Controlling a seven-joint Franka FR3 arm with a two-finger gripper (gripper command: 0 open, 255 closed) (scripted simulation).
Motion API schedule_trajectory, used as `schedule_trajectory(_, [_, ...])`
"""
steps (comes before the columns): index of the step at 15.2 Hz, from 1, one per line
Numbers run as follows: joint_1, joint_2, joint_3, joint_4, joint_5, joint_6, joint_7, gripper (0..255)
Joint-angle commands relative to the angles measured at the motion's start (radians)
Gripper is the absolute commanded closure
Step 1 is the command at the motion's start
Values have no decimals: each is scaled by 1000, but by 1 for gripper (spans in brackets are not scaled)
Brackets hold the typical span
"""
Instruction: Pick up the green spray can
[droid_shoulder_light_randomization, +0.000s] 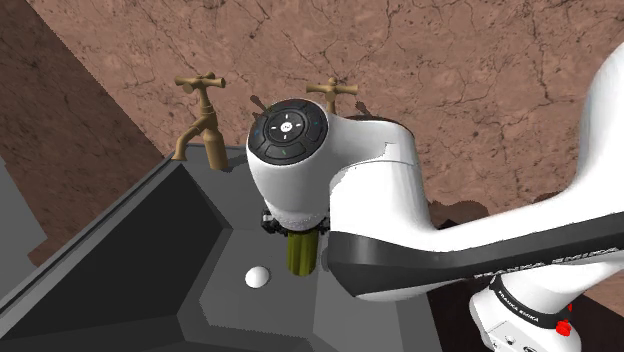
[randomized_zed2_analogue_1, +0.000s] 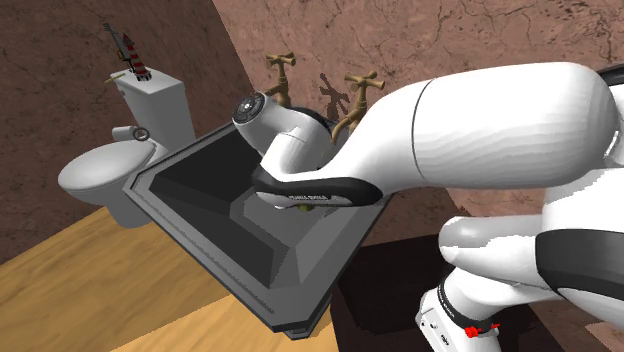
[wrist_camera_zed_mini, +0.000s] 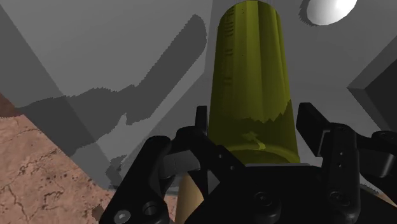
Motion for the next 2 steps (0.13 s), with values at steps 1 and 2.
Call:
schedule_trajectory(1, [17,-3,-23,7,1,-15,-8,255])
schedule_trajectory(2, [17,-4,-23,7,1,-15,-8,255])
